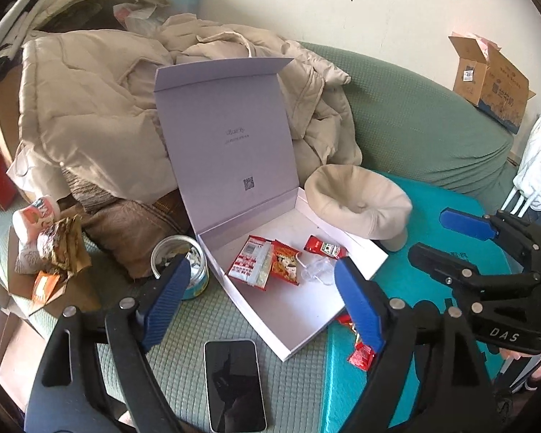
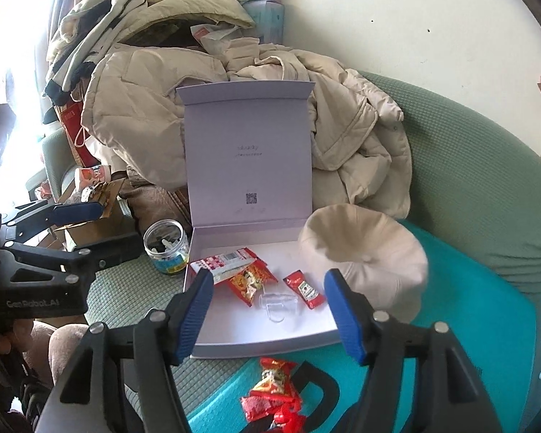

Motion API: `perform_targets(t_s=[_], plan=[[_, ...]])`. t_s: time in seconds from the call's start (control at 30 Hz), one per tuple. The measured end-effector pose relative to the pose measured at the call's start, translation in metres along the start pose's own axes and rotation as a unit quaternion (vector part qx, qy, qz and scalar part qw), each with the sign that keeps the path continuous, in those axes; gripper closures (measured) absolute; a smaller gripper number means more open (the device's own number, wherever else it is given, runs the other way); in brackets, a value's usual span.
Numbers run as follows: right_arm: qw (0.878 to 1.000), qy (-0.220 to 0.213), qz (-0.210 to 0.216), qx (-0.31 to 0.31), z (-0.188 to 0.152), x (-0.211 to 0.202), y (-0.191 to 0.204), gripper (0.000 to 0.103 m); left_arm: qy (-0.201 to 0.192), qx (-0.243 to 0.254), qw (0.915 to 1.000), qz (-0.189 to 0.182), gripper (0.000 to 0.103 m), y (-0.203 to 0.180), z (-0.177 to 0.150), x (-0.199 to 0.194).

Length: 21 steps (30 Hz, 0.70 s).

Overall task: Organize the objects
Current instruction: 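Withdraw both open grippers from the box back toward the snack pile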

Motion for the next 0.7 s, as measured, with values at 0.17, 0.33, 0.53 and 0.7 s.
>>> perform_targets(t_s=[0.17,0.33,0.53,0.7], plan=[[1.000,0.006,0.003,0.003,-0.014,-0.003,0.007,0.038,-0.007,-0.009,0.9999,-0.008,0.021,0.000,-0.020,-0.013],[1.000,0.010,0.001,0.007,-0.033,-0.009,0.013,0.038,-0.003,-0.008,0.9999,-0.012,0.021,-0.004,-0.040,-0.017],[1.000,0.016,-0.002,0.020,-0.057,-0.016,0.014,0.038,0.003,0.000,0.9999,-0.011,0.021,-0.014,-0.060,-0.018],[0.999,0.026,-0.004,0.034,-0.080,-0.015,0.011,0.038,0.010,0.008,0.9999,-0.011,0.021,-0.023,-0.077,-0.016]])
Point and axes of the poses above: each gripper's, at about its wrist camera, not at the fingertips, and x roughly the way its jaws point, y to its left, z to its top, the point moved 8 cm from there along x, roughly the way its jaws point, and after that the axes turned 15 degrees about y, right-handed, at the moved point
